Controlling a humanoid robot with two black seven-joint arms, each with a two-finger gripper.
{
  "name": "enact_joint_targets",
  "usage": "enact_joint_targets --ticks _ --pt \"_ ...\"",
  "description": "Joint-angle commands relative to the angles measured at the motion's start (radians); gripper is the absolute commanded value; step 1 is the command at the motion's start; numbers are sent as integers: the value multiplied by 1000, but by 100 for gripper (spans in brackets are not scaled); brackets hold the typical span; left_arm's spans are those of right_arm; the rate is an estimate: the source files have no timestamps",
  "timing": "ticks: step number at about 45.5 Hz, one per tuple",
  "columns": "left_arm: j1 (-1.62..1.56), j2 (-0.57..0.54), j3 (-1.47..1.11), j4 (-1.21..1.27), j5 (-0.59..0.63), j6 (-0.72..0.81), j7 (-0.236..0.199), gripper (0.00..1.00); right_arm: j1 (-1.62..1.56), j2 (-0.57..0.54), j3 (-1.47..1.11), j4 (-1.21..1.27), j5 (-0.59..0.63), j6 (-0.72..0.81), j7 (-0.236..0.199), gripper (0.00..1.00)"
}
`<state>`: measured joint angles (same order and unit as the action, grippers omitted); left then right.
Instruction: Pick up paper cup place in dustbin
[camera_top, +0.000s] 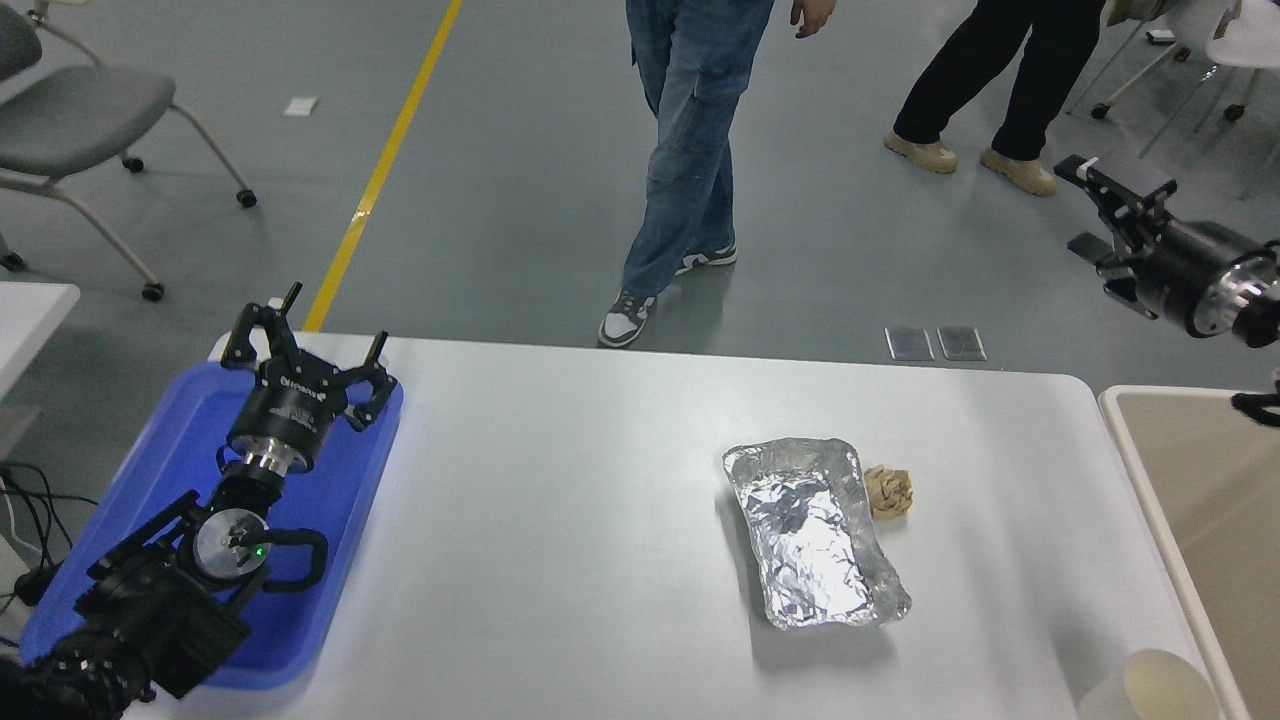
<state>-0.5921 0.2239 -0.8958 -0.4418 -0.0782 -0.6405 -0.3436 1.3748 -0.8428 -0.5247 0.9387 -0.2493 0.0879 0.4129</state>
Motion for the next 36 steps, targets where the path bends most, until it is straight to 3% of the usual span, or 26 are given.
enact_joint_targets --ticks 1,7,28,36 --pt "0 0 0 0 0 -1 0 100 256 1 -446 11 -62 93 -39 100" --pt "0 0 -2 0 0 -1 0 100 343 5 -567 12 -156 185 -71 100" --pt "0 0 0 0 0 -1 0 100 644 4 -949 49 -165 539 -62 100" --pt "0 0 0 0 0 1 0 100 721 -12 -1061 83 -185 575 -57 100"
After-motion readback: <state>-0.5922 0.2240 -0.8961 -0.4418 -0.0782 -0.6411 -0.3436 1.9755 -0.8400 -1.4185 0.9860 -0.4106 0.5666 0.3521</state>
